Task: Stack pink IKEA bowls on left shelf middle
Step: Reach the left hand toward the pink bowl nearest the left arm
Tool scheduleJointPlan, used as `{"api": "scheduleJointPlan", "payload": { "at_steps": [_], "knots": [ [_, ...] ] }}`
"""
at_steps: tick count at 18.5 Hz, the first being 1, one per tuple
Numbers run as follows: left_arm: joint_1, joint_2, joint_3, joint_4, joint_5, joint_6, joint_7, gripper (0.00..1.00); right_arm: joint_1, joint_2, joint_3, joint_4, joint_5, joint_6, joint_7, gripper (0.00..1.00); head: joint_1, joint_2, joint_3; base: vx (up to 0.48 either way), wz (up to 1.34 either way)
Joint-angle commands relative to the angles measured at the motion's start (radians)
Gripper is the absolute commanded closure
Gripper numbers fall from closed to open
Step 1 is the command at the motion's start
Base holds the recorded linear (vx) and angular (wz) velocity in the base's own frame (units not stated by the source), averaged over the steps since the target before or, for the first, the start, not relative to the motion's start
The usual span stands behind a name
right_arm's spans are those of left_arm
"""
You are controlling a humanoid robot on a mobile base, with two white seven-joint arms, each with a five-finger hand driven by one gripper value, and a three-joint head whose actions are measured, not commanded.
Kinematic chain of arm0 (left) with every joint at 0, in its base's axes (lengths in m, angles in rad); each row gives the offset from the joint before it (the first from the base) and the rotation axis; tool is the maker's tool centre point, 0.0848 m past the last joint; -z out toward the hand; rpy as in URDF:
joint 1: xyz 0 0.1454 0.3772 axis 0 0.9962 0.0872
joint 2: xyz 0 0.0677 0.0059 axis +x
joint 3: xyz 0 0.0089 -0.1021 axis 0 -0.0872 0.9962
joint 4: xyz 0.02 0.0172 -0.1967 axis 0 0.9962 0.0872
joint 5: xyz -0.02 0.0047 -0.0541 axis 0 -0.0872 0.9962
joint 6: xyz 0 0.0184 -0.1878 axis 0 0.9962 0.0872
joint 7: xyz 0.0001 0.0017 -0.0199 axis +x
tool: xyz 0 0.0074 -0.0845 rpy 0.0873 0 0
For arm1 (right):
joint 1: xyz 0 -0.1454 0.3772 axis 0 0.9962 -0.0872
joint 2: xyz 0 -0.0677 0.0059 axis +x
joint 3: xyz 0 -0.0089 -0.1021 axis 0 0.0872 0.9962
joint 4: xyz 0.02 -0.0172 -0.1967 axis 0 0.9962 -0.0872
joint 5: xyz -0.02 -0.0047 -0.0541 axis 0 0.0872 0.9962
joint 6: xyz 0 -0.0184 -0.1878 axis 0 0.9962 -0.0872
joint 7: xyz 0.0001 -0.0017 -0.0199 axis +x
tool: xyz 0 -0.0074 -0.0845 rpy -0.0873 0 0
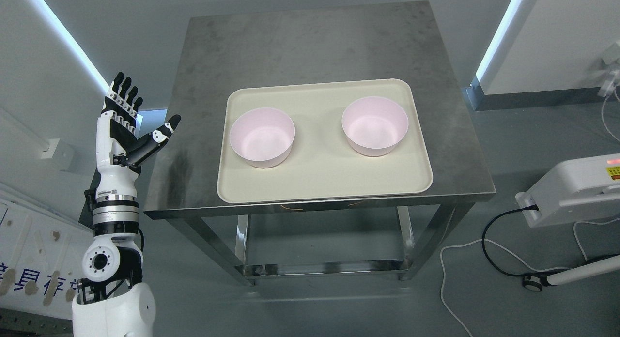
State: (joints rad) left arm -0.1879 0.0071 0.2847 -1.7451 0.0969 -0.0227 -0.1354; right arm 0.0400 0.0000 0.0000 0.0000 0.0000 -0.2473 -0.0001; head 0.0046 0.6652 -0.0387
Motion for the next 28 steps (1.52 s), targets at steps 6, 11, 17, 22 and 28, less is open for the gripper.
{"api": "scheduleJointPlan", "payload": {
  "at_steps": [6, 11, 17, 22, 28],
  "knots": [
    [-0.025, 0.080, -0.009, 0.001, 0.000, -0.031, -0.166, 0.00, 0.000, -0.017, -0.005, -0.017, -0.002, 0.000, 0.000, 0.00, 0.0000, 0.000, 0.000, 0.000, 0.00],
    [-0.188, 0.224, -0.042, 0.110, -0.006, -0.010, -0.468, 0.02, 0.000, -0.017, -0.005, -0.017, -0.002, 0.000, 0.000, 0.00, 0.0000, 0.000, 0.000, 0.000, 0.00],
    [-0.271, 0.269, -0.266, 0.140, -0.113, 0.124, -0.518, 0.04, 0.001, -0.017, -0.005, -0.017, -0.002, 0.000, 0.000, 0.00, 0.0000, 0.000, 0.000, 0.000, 0.00],
    [-0.275, 0.103, -0.285, 0.194, -0.232, 0.208, -0.520, 0.12, 0.000, -0.017, -0.005, -0.017, -0.002, 0.000, 0.000, 0.00, 0.0000, 0.000, 0.000, 0.000, 0.00],
    [-0.315, 0.111, -0.344, 0.222, -0.253, 0.208, -0.520, 0.17, 0.000, -0.017, -0.005, -0.017, -0.002, 0.000, 0.000, 0.00, 0.0000, 0.000, 0.000, 0.000, 0.00]
  ]
}}
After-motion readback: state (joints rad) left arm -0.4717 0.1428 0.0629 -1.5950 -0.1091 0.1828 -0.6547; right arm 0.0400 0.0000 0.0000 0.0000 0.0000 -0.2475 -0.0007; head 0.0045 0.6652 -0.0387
